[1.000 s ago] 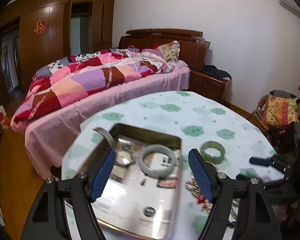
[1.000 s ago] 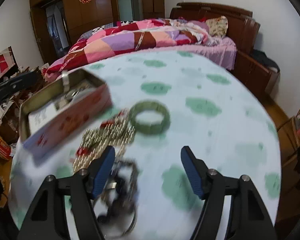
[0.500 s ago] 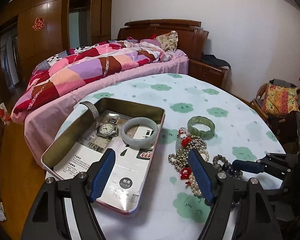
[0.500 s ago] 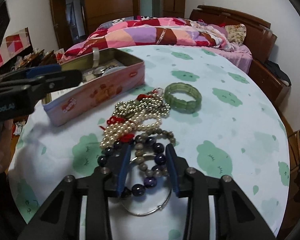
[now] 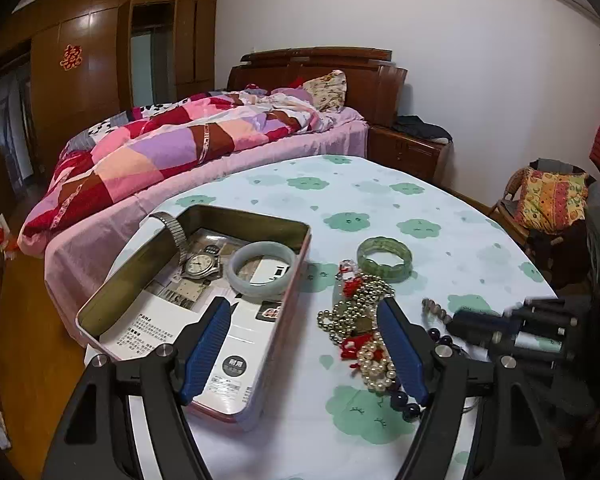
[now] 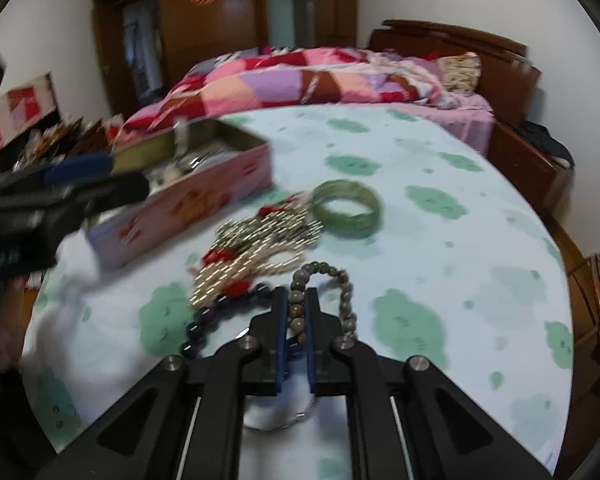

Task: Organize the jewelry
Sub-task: 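Grasp the grey bead bracelet with the right tool and lift it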

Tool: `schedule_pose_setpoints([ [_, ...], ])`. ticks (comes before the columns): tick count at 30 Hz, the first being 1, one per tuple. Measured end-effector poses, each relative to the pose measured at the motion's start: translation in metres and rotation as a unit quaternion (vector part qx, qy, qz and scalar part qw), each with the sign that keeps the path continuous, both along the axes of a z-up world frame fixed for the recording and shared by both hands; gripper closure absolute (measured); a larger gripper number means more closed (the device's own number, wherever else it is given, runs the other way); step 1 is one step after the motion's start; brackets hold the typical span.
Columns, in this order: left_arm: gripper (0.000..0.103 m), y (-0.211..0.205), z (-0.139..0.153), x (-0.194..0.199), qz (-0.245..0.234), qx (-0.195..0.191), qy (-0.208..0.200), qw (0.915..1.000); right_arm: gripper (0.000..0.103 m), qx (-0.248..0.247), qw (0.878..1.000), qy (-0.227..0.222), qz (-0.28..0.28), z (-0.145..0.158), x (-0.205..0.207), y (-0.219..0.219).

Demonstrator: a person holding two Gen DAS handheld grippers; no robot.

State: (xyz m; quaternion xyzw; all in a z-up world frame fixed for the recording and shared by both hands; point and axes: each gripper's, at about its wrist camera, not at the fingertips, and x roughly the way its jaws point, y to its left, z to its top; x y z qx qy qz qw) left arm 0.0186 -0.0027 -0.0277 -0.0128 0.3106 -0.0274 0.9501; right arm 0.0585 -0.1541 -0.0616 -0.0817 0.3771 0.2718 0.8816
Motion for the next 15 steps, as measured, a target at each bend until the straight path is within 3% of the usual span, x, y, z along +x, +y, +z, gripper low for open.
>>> schedule_pose_setpoints([
  [4, 0.029, -0.006, 0.0, 0.0, -0.008, 0.0, -0.001, 1.0, 0.093, 0.007, 0.999, -0.005, -0.033, 0.003, 0.009, -0.017],
  [9, 0.049, -0.019, -0.013, 0.006, -0.025, 0.001, 0.026, 0.9993, 0.093, 0.01, 0.999, 0.002, -0.053, 0.0, 0.016, -0.027],
  [15, 0.053, -0.036, -0.028, 0.014, -0.056, -0.013, 0.065, 0.9962, 0.093, 0.007, 0.999, 0.006, -0.047, -0.005, 0.013, -0.025],
])
